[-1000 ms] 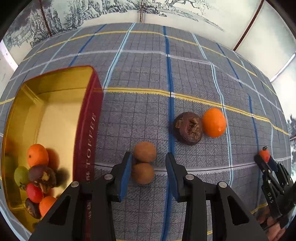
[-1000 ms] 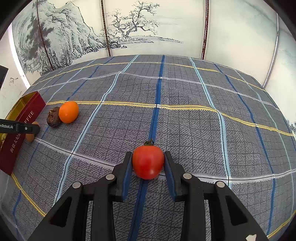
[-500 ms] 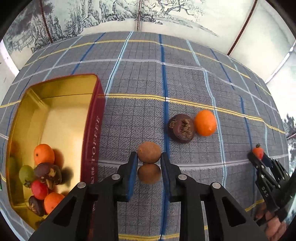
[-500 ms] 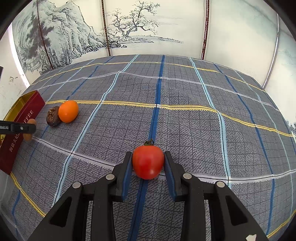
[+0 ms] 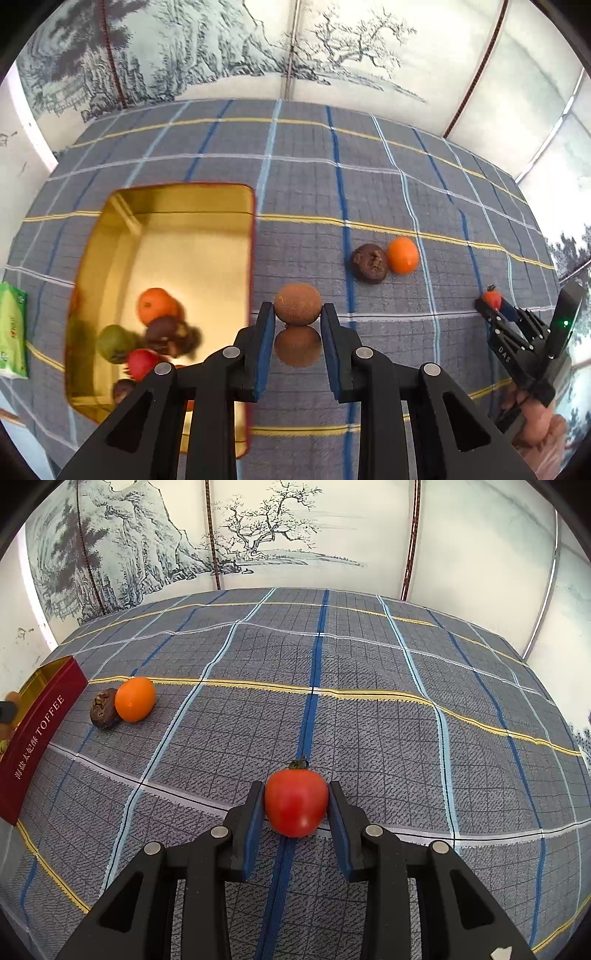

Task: Organize fruits
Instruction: 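Carry the small brown fruits into the tin with the left tool and open it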

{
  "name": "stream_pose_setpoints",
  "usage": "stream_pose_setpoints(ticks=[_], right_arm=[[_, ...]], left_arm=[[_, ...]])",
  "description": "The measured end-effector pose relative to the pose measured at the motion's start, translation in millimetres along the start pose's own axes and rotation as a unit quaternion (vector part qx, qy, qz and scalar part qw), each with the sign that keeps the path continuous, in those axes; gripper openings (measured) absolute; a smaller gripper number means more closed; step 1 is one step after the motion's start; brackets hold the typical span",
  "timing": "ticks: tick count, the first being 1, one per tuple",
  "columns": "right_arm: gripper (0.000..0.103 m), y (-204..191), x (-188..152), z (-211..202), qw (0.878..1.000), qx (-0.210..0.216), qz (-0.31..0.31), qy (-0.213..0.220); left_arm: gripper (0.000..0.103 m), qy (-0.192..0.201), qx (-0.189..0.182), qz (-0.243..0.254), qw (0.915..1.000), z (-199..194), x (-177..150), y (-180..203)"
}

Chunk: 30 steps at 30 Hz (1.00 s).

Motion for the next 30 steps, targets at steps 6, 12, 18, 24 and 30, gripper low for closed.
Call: stream_pose_setpoints(ticks=[6,12,18,24,30], right_arm=[[0.032,0.2,0.0,0.0,1.0,0.0,0.0,0.0],[0.032,0.0,0.1,-0.1,1.0,0.0,0.0,0.0],[0.032,0.0,0.1,-0.1,1.0,0.0,0.0,0.0],[0.032,-0.1,0.0,-0.1,1.0,0.0,0.0,0.0],[0.032,-0.1,0.0,-0.1,1.0,0.0,0.0,0.0]], left_arm=[[0.026,0.006,0.031,-0.005,0.9995,-13.6,-1.4,-35.3],[0.026,-0.002,0.066,-0.031,0.9973,-18.1,-10.5,-80.4],[0.026,-0.011,0.084,-0.049,0.9952,-20.4,-23.1,-110.7],[0.026,-0.013,0.093,-0.067,0.9933,-24.1,-31.0,-131.4],[0.026,-0.021,0.093,-0.071,0.9929,-20.0,-39.5,-141.0]])
Point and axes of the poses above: each gripper's, at about its wrist camera, not at the fingertips, and z roughly the way its jaws point, y to its right, x to its top, the point moved 10 cm from there along z, roughly the way its jaws point, and after that the axes turned 14 degrees about -x, right-handed, at the moved point
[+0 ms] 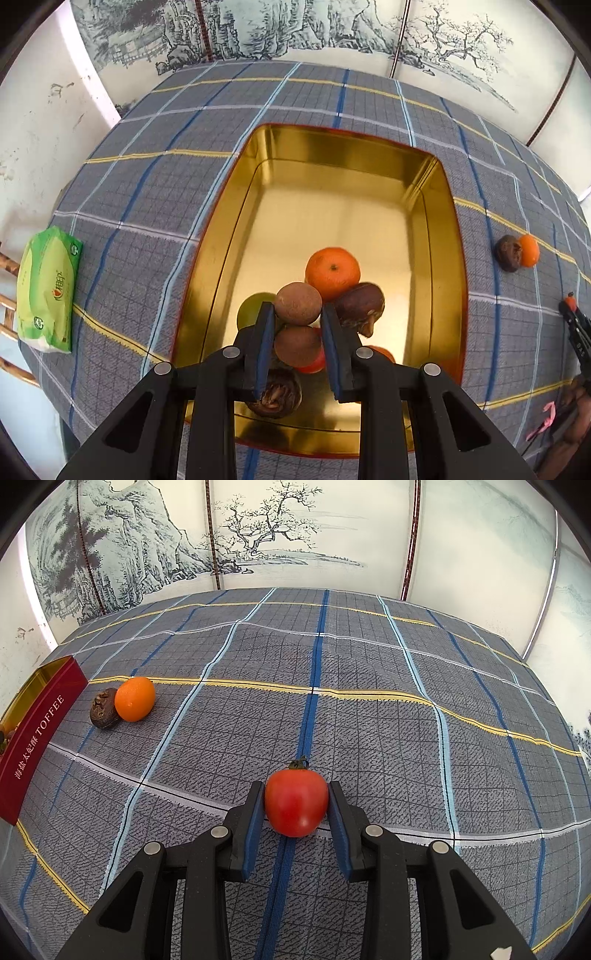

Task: Organize fruits
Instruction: 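Carry the small brown fruits into the tin with the left tool and open it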

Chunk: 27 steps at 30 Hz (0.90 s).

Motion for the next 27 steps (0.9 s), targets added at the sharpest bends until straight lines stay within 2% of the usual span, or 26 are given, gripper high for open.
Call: stream_pose_setpoints(ticks=[4,9,27], right_arm=[[0.032,0.0,0.0,0.0,1.0,0.0,0.0,0.0],[0.032,-0.1,0.0,0.0,1.0,0.0,0.0,0.0],[0.032,-0.2,0.1,-0.5,1.0,-0.001,0.0,0.0]], left_arm=[[0.026,0.002,0.004,0.011,0.9999,0.7,0.1,2.5],[0.027,0.005,0.032,0.035,0.9989,2.7,-0.8,4.9],[0.029,0.01,0.054,0.061,0.9966,4.4,-4.4,11.0]])
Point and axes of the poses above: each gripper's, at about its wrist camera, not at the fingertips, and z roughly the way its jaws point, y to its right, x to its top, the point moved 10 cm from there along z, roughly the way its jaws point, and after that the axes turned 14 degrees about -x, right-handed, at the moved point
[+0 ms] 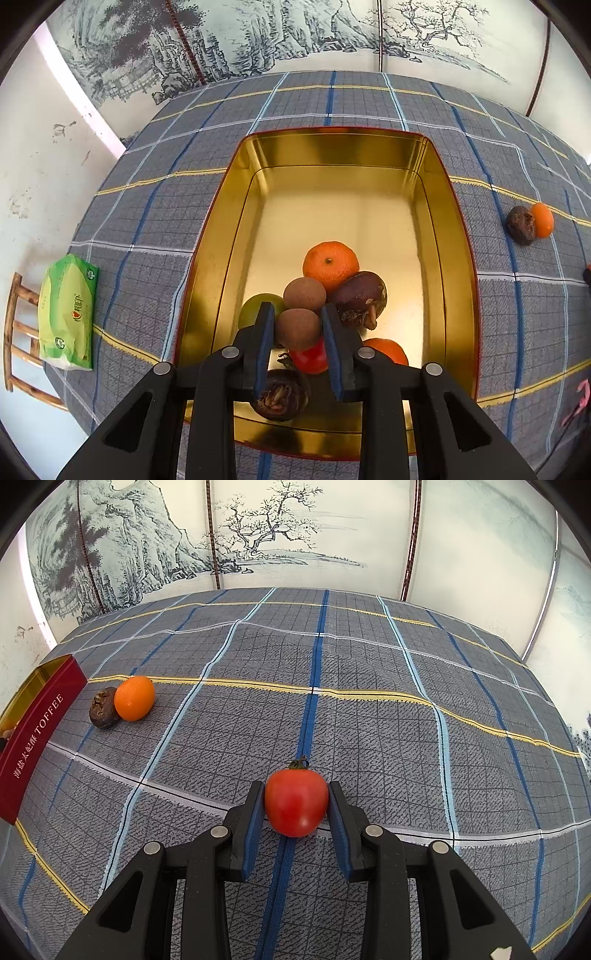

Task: Organize fruits
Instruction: 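Carry the small brown fruits into the tin with the left tool and open it, then carry the red tomato over the tin with the right tool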

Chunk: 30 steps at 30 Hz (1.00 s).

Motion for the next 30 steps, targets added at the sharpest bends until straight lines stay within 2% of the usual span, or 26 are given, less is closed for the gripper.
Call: stream_pose_setpoints(ticks=[7,14,18,30], right_arm=[[0.032,-0.1,0.2,-0.1,1.0,0.0,0.0,0.0],[0.032,-0.2,0.2,0.0,1.0,0.0,0.0,0.0],[0.032,-0.1,0.1,0.3,1.0,0.0,0.001,0.0],[0.029,3.3,-0.7,1.6,1.0,-0.003,0.003,-0.001]], left_arm=[[0.035,0.02,0.017,0.015,0.9996,-7.7,1.6,2.0],[0.052,0.049,0.046,0.036,0.9971,-22.4,3.9,4.8],[0.057,0.063,0.053,0.041,0.9957,-30.9,2.8,3.9],[0.068,0.079,0.02,0.024,0.9963,-40.7,-14.6,5.6]])
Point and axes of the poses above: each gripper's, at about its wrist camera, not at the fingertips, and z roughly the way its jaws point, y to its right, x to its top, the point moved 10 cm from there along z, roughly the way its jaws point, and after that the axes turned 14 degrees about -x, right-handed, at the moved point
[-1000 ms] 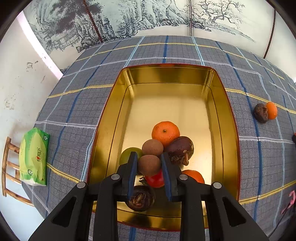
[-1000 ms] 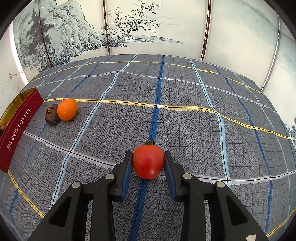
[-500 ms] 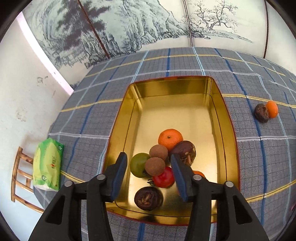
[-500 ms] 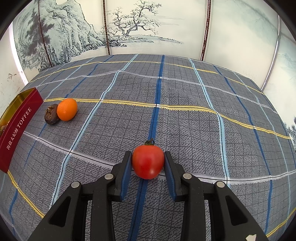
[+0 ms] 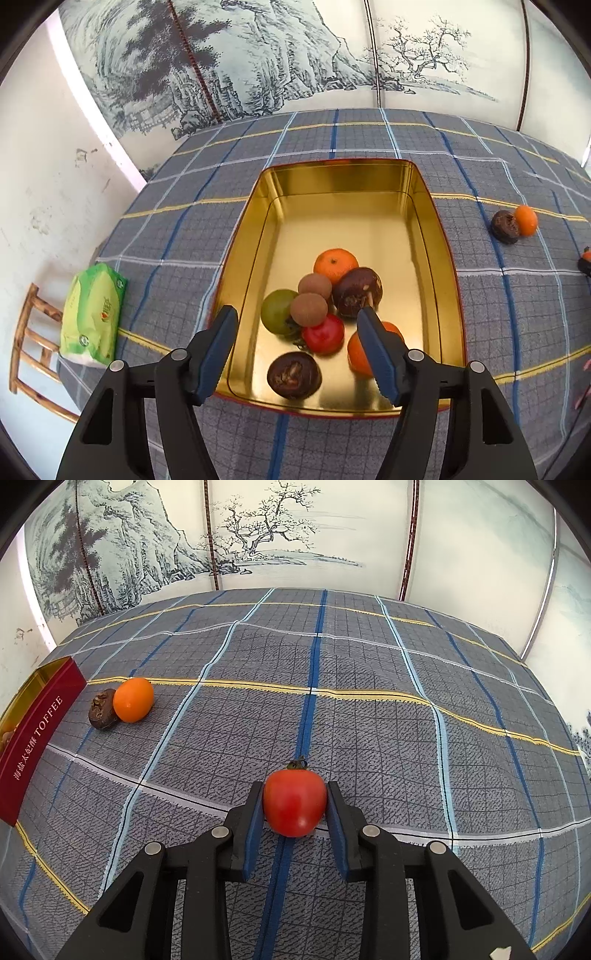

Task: Organize fruits
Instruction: 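Carry the red tomato over the tin with the right tool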

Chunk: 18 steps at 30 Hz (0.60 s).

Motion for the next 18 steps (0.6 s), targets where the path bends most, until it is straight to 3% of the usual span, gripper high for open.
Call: stream_pose_setpoints(ticks=[11,18], right_arm=[[0.029,-9.9,14.1,-27.1,1.0,0.016,0.011,0.008],[0.029,-73.7,36.3,-76.9,0.996,0.072,-0.033,0.048]], left_arm=[[0.072,0.011,-0.022,-0.037,0.999,-12.4,-25.8,-12.3],[0.073,0.029,-0.024,-0.07,0.9968,-25.9,-33.7,-32.3]])
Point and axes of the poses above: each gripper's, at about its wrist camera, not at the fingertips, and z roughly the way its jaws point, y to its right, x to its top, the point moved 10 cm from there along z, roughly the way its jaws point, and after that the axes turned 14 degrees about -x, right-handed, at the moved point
